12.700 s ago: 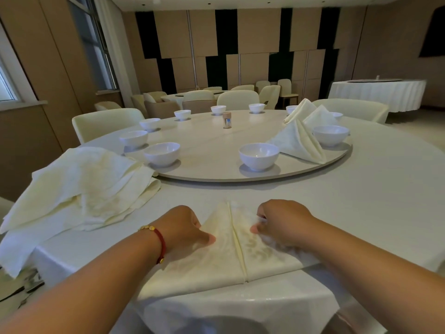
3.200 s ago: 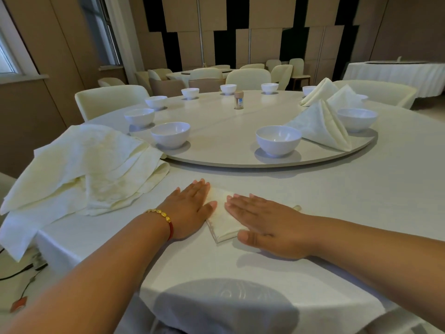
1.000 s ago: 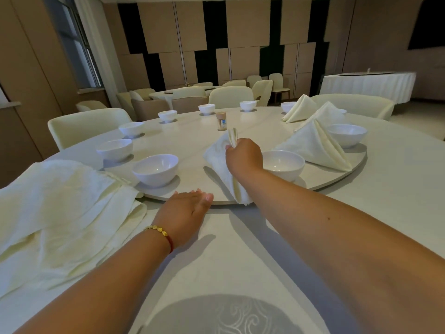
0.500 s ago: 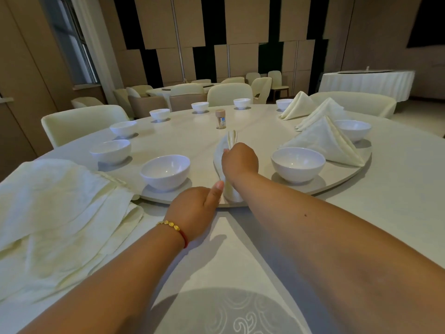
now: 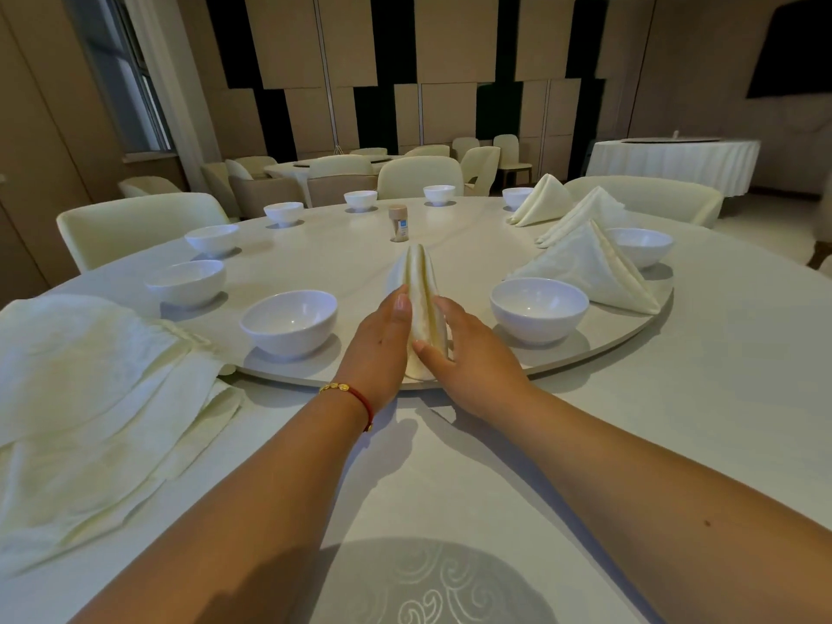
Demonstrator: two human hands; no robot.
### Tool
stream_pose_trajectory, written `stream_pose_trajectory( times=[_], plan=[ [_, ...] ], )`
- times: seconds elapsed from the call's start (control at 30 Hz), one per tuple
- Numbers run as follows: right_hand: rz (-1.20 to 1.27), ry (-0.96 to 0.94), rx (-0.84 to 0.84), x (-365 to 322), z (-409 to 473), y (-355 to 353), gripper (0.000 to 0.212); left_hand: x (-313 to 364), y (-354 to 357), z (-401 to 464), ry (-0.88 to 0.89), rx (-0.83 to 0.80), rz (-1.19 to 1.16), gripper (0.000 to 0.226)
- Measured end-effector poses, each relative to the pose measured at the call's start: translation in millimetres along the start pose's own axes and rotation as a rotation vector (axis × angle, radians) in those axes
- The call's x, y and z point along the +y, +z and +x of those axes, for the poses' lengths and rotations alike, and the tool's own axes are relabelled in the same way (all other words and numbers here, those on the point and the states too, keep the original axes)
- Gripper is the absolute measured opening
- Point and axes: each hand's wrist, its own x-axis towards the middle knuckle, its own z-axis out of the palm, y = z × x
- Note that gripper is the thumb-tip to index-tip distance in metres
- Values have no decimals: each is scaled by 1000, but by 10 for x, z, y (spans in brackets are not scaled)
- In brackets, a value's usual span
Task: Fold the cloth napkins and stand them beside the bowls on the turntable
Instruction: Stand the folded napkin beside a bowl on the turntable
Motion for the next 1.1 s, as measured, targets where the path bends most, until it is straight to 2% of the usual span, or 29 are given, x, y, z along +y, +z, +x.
stream_pose_trajectory(
  times=[0.1, 0.23, 0.3, 0.37, 0.43, 0.5, 0.6, 0.63, 0.7, 0.9, 1.0, 1.1],
  plan=[
    [-91, 9, -1, 72, 31, 61, 51, 16, 17, -18, -97, 36, 34, 53],
    [-268, 52, 79, 148, 56, 93, 86, 1, 39, -36, -163, 57, 89, 68],
    [-315, 65, 100, 171, 53, 87, 94, -4, 31, -53, -171, 63, 108, 72],
    [-300, 65, 84, 152, 30, 86, 97, 1, 24, -64, -163, 66, 116, 66],
    [-295, 56, 73, 116, 2, 80, 94, 11, 11, -83, -107, 56, 134, 59],
    [-304, 52, 72, 74, -35, 48, 88, 19, -47, -145, -12, 69, 252, 55],
    [-291, 43, 86, 16, -94, -41, 78, -2, -234, -281, -44, 124, 706, 70],
    [-288, 35, 97, 0, -113, -71, 75, -22, -290, -332, -94, 93, 853, 78],
    [-267, 20, 116, -29, -151, -118, 73, -74, -324, -429, -128, 11, 1047, 78],
    [-138, -8, 151, -137, -313, -194, 80, -95, -226, -482, -145, -11, 1113, 64],
    [-110, -11, 181, -143, -372, -181, 76, -6, -133, -510, -138, -29, 1151, 47],
    [-52, -5, 145, -137, -415, -163, 71, 64, -25, -530, -135, -51, 1102, 46]
  ],
)
